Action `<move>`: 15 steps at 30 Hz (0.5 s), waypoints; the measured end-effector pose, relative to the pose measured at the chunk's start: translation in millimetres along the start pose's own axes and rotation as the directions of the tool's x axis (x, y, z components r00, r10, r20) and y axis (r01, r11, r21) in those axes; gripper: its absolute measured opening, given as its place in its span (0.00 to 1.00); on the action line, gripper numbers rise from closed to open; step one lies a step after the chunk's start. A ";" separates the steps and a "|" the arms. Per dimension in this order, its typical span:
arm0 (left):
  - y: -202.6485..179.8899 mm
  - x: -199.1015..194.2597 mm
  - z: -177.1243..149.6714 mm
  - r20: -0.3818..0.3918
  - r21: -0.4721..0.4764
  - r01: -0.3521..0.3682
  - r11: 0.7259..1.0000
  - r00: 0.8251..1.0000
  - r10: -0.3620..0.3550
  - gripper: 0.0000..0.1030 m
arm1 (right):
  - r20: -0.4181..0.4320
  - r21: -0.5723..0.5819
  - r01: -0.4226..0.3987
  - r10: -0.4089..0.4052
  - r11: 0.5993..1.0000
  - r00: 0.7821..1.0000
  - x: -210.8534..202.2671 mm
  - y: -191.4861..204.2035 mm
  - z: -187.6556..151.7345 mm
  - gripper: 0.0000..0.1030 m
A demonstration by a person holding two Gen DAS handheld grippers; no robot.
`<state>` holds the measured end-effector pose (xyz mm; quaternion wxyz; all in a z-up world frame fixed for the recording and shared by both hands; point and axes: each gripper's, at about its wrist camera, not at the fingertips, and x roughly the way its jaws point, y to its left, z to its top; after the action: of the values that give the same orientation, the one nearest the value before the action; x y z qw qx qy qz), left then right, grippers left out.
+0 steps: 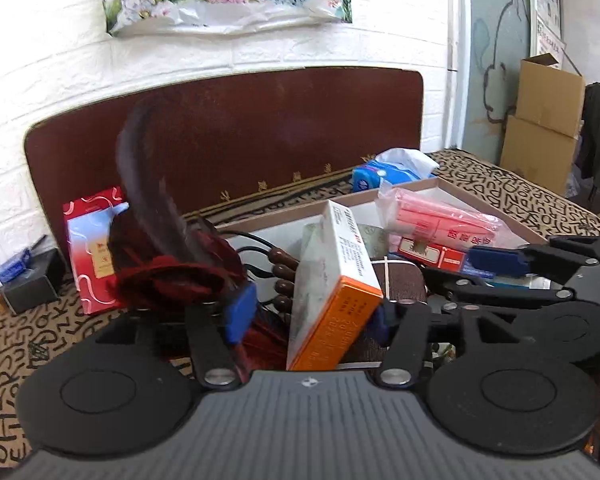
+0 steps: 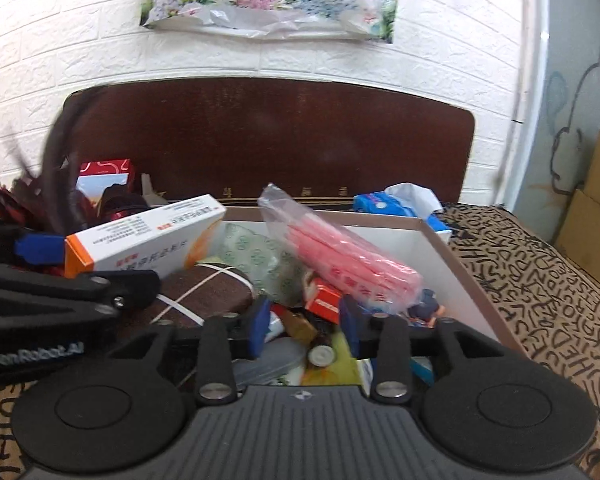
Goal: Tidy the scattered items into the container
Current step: 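Lower both items into the tray and open both grippers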
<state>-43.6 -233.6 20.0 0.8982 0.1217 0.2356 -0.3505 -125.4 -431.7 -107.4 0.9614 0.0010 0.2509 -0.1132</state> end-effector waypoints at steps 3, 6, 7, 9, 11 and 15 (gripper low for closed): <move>1.4 0.8 -0.2 -0.004 -0.012 -0.029 1.000 1.000 0.029 0.79 | 0.000 0.013 0.015 -0.015 1.000 1.000 -1.3 -4.8 -1.8 0.52; 2.1 3.3 -0.1 -0.022 -0.027 -0.022 0.999 1.000 0.021 0.79 | -0.002 0.009 0.017 -0.017 1.000 1.000 -2.2 -4.0 -3.2 0.57; 2.7 1.2 -1.1 -0.022 -0.026 -0.025 0.999 0.999 0.024 0.79 | -0.006 0.007 0.017 -0.017 1.000 1.000 -2.1 -3.2 -3.5 0.58; 3.3 -1.9 -1.7 -0.022 -0.022 -0.028 0.999 0.999 0.028 0.79 | -0.005 0.003 0.020 -0.020 1.000 1.000 -3.1 -1.9 -3.9 0.60; 3.4 -0.5 0.9 -0.021 -0.027 -0.028 0.999 0.999 0.027 0.79 | -0.001 0.004 0.019 -0.019 1.000 1.000 -5.1 -1.2 -4.1 0.63; 4.8 -2.4 1.8 -0.016 -0.025 -0.035 0.999 0.999 0.034 0.81 | 0.004 0.000 0.026 -0.026 1.000 1.000 -8.6 0.8 -3.7 0.70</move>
<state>-41.2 -229.4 23.1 0.9038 0.1171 0.2447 -0.3311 -134.3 -428.9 -106.6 0.9603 -0.0026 0.2492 -0.1258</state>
